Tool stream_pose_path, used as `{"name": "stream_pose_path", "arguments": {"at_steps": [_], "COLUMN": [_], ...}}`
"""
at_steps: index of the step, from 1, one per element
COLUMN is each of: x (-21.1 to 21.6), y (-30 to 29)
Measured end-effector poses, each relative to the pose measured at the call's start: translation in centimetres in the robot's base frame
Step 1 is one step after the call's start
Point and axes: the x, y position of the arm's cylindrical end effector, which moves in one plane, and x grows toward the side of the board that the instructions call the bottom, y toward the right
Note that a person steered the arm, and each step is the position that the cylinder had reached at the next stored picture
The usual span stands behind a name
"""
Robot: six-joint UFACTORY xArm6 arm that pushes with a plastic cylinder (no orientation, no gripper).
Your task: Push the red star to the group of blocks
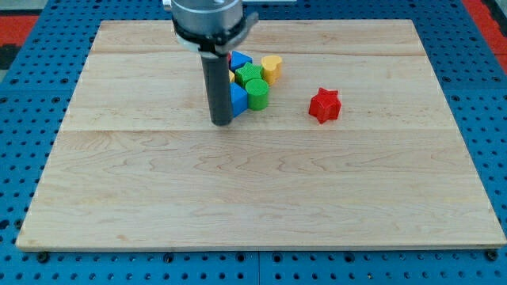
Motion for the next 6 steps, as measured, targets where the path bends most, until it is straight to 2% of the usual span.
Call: {"name": "stream_pose_path", "arguments": {"at_steps": [1,2,3,4,5,6], "x": [2.3,-1.0,-4.7,-5.1,-5.5,-8.8], "y": [8.0,16.9,13.8,10.7,17.2,20.7]}}
